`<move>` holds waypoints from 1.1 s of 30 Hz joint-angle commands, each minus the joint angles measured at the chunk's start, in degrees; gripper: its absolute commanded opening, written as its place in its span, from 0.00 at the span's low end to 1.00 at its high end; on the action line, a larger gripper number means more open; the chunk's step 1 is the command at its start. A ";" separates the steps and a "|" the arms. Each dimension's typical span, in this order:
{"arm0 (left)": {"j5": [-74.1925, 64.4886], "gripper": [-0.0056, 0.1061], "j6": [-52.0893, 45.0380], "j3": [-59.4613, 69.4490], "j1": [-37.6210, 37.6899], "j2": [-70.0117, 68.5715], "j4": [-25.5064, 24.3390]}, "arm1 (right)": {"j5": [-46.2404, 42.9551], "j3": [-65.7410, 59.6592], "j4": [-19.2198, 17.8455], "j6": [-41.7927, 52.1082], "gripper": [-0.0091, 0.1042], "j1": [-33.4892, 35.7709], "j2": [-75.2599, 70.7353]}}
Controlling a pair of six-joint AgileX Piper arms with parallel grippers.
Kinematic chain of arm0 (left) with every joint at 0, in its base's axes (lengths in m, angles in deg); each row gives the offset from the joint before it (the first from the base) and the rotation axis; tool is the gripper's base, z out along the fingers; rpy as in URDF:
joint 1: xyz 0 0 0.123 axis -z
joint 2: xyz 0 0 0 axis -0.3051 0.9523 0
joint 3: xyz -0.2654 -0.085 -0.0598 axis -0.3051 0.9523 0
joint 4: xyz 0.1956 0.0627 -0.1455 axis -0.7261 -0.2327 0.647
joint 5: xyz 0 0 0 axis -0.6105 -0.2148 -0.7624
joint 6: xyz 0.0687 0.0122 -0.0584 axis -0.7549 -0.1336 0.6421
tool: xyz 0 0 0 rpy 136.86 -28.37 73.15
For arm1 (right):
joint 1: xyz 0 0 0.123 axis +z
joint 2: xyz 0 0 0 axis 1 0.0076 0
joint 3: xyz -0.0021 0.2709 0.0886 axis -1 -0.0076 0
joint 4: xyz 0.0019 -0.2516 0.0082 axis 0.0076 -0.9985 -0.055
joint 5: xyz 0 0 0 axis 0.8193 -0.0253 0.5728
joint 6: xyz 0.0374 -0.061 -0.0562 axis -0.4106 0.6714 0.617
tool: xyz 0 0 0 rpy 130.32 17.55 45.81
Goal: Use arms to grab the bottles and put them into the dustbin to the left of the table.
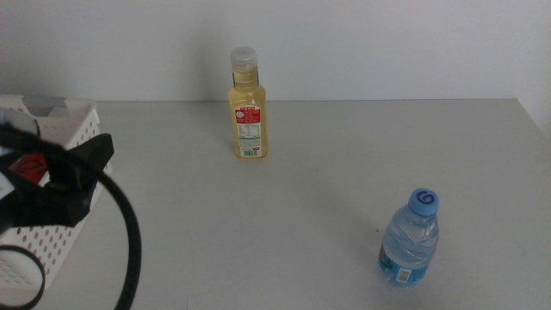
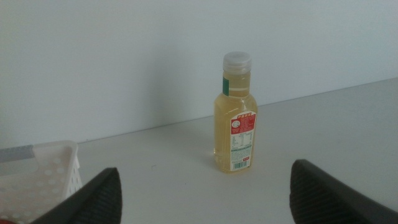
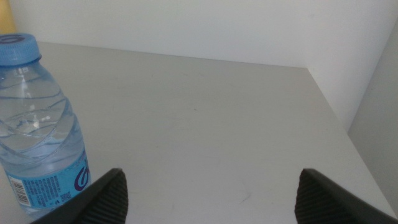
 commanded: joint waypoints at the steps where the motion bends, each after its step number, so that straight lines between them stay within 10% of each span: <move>1: 7.88 0.86 1.02 1.43 0.40 -2.16 0.05 | -4.11 0.58 -0.25 0.26 0.83 -0.32 -1.23; 17: 14.50 0.86 1.02 5.26 0.40 0.77 0.02 | -4.11 0.58 -0.25 0.26 0.83 -0.32 -1.23; 33: 37.44 0.86 1.40 -10.37 2.57 42.44 -2.26 | -4.11 0.58 -0.25 0.26 0.83 -0.32 -1.23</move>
